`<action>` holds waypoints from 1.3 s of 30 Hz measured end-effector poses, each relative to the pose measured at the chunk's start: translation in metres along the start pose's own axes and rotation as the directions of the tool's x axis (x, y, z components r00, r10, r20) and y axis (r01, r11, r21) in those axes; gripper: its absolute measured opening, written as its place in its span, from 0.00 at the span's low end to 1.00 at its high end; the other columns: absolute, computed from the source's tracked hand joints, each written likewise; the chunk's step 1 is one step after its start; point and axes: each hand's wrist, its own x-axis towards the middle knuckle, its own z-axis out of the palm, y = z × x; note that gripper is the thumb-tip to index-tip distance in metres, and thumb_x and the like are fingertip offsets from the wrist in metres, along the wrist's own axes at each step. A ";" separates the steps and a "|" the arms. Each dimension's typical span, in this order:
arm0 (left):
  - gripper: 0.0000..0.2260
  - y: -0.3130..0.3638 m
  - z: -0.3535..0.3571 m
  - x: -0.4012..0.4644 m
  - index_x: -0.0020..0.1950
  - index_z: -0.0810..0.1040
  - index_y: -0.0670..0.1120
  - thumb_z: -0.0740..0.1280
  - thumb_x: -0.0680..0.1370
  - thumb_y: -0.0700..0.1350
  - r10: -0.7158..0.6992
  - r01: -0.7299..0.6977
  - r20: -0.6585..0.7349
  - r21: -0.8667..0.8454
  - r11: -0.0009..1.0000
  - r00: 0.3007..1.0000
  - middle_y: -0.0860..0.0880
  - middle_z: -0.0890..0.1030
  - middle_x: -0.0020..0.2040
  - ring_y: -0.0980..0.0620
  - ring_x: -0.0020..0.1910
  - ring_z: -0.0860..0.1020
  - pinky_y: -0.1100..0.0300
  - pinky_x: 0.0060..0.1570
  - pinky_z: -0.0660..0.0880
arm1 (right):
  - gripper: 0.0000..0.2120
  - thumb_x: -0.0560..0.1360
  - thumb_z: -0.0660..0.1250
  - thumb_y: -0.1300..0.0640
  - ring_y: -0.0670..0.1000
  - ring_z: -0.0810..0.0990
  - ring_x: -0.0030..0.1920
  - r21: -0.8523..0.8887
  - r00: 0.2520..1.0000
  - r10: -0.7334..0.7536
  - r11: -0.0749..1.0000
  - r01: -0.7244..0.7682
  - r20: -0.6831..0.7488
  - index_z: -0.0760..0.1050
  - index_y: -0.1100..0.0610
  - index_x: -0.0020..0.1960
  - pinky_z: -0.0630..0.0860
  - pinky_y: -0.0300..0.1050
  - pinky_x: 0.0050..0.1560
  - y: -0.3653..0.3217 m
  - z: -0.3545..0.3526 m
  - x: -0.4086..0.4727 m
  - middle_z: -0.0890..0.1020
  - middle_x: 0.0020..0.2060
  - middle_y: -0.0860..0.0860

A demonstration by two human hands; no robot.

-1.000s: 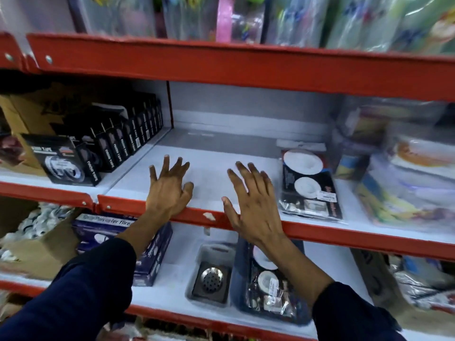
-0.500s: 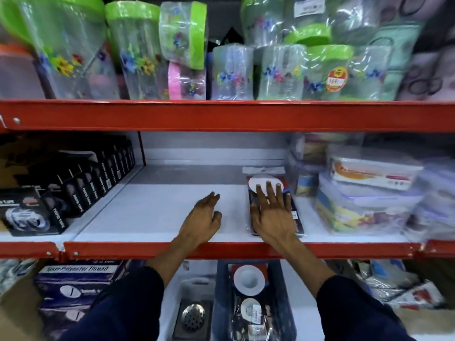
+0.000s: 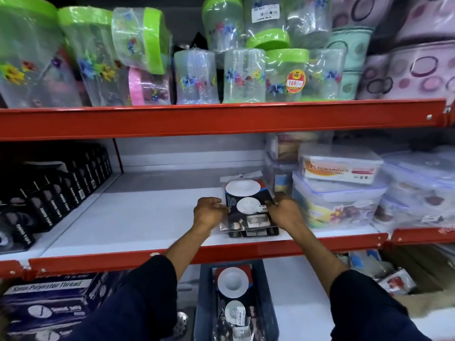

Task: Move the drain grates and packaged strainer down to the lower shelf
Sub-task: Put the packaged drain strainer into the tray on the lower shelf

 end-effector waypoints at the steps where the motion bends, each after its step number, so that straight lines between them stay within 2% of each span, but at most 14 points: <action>1: 0.22 0.001 -0.004 -0.003 0.63 0.77 0.35 0.76 0.70 0.34 -0.013 0.014 0.017 -0.043 0.999 1.000 0.39 0.84 0.56 0.42 0.55 0.83 0.52 0.56 0.81 | 0.10 0.78 0.65 0.59 0.62 0.83 0.45 0.099 1.000 0.019 0.995 -0.018 -0.014 0.77 0.64 0.56 0.80 0.51 0.43 0.001 -0.004 -0.003 0.84 0.45 0.61; 4: 0.22 0.005 -0.020 -0.022 0.63 0.77 0.36 0.74 0.70 0.30 -0.011 0.022 0.090 -0.120 0.993 0.996 0.42 0.84 0.51 0.49 0.44 0.82 0.62 0.35 0.79 | 0.11 0.75 0.69 0.68 0.54 0.83 0.41 0.501 0.993 0.101 0.857 -0.118 0.060 0.79 0.63 0.57 0.81 0.51 0.45 0.006 -0.018 -0.015 0.84 0.40 0.52; 6: 0.22 0.004 -0.034 -0.041 0.62 0.79 0.38 0.75 0.69 0.28 -0.008 0.023 0.140 -0.109 0.994 0.990 0.45 0.84 0.48 0.52 0.41 0.82 0.63 0.34 0.79 | 0.16 0.74 0.70 0.71 0.53 0.83 0.43 0.646 0.982 0.065 0.745 -0.168 0.180 0.77 0.61 0.60 0.80 0.48 0.43 0.012 -0.026 -0.029 0.85 0.43 0.52; 9: 0.20 -0.002 -0.054 -0.067 0.56 0.81 0.41 0.77 0.67 0.29 -0.039 0.061 0.227 -0.088 0.994 0.973 0.43 0.86 0.43 0.48 0.37 0.84 0.60 0.31 0.80 | 0.16 0.73 0.70 0.70 0.54 0.84 0.47 0.696 0.937 -0.069 0.689 -0.203 0.342 0.79 0.60 0.60 0.81 0.48 0.45 0.029 -0.032 -0.052 0.86 0.51 0.57; 12: 0.16 -0.017 -0.066 -0.092 0.50 0.81 0.42 0.79 0.66 0.32 -0.098 0.107 0.297 -0.016 0.994 0.950 0.40 0.87 0.41 0.44 0.36 0.85 0.57 0.32 0.81 | 0.22 0.65 0.77 0.63 0.53 0.84 0.50 0.667 0.852 -0.140 0.691 -0.281 0.504 0.81 0.57 0.58 0.81 0.52 0.53 0.054 -0.029 -0.072 0.86 0.52 0.56; 14: 0.14 -0.034 -0.068 -0.106 0.47 0.80 0.41 0.78 0.66 0.31 -0.134 0.124 0.323 0.050 0.991 0.937 0.41 0.87 0.39 0.45 0.35 0.85 0.57 0.32 0.82 | 0.25 0.61 0.79 0.60 0.53 0.84 0.50 0.603 0.795 -0.132 0.727 -0.329 0.592 0.80 0.58 0.58 0.82 0.52 0.53 0.072 -0.019 -0.083 0.85 0.51 0.56; 18: 0.12 -0.076 -0.060 -0.124 0.35 0.78 0.42 0.77 0.66 0.29 -0.187 0.138 0.343 0.161 0.977 0.921 0.45 0.84 0.30 0.49 0.30 0.83 0.56 0.33 0.83 | 0.18 0.63 0.79 0.67 0.52 0.85 0.47 0.509 0.712 -0.086 0.759 -0.406 0.697 0.82 0.57 0.51 0.83 0.46 0.47 0.107 0.006 -0.107 0.87 0.45 0.53; 22: 0.17 -0.123 -0.046 -0.134 0.26 0.76 0.47 0.78 0.64 0.29 -0.245 0.157 0.350 0.263 0.952 0.904 0.50 0.82 0.25 0.54 0.26 0.79 0.62 0.28 0.77 | 0.13 0.60 0.77 0.62 0.50 0.85 0.44 0.408 0.637 -0.021 0.785 -0.467 0.771 0.83 0.57 0.44 0.83 0.45 0.48 0.134 0.030 -0.130 0.86 0.40 0.52; 26: 0.15 -0.180 -0.033 -0.146 0.30 0.78 0.46 0.78 0.64 0.30 -0.383 0.256 0.370 0.349 0.901 0.846 0.47 0.83 0.29 0.49 0.30 0.82 0.57 0.30 0.82 | 0.11 0.67 0.73 0.71 0.54 0.85 0.47 0.243 0.518 0.113 0.785 -0.569 0.848 0.80 0.66 0.49 0.82 0.48 0.49 0.172 0.059 -0.154 0.85 0.44 0.58; 30: 0.12 -0.217 -0.025 -0.145 0.43 0.77 0.41 0.75 0.67 0.28 -0.546 0.436 0.379 0.340 0.833 0.748 0.39 0.84 0.40 0.46 0.34 0.84 0.53 0.35 0.84 | 0.13 0.70 0.71 0.75 0.54 0.86 0.44 0.130 0.433 0.266 0.709 -0.693 0.861 0.78 0.61 0.50 0.82 0.47 0.43 0.190 0.081 -0.166 0.82 0.46 0.60; 32: 0.13 -0.224 -0.022 -0.132 0.45 0.77 0.42 0.74 0.68 0.28 -0.546 0.451 0.358 0.318 0.834 0.757 0.41 0.83 0.41 0.48 0.34 0.84 0.55 0.33 0.84 | 0.13 0.69 0.71 0.74 0.52 0.85 0.41 0.131 0.457 0.287 0.712 -0.690 0.842 0.79 0.60 0.49 0.82 0.48 0.46 0.189 0.089 -0.158 0.83 0.42 0.56; 34: 0.13 -0.223 -0.018 -0.114 0.47 0.78 0.44 0.75 0.69 0.29 -0.528 0.443 0.317 0.302 0.844 0.788 0.44 0.83 0.40 0.53 0.30 0.82 0.60 0.27 0.80 | 0.13 0.68 0.73 0.73 0.52 0.84 0.41 0.157 0.539 0.312 0.739 -0.655 0.782 0.82 0.61 0.50 0.81 0.51 0.51 0.184 0.097 -0.144 0.85 0.39 0.53; 36: 0.15 -0.219 -0.012 -0.096 0.52 0.79 0.41 0.75 0.69 0.29 -0.516 0.457 0.278 0.252 0.853 0.810 0.45 0.83 0.40 0.54 0.30 0.83 0.63 0.25 0.79 | 0.17 0.68 0.75 0.71 0.53 0.84 0.41 0.191 0.630 0.360 0.748 -0.636 0.688 0.81 0.65 0.56 0.81 0.48 0.46 0.175 0.106 -0.127 0.85 0.41 0.55; 39: 0.18 -0.219 -0.004 -0.072 0.60 0.77 0.37 0.73 0.71 0.29 -0.489 0.438 0.217 0.243 0.865 0.845 0.43 0.84 0.44 0.47 0.41 0.83 0.54 0.40 0.84 | 0.25 0.68 0.78 0.67 0.56 0.82 0.49 0.205 0.719 0.422 0.767 -0.608 0.552 0.77 0.67 0.64 0.82 0.49 0.46 0.165 0.126 -0.108 0.83 0.52 0.60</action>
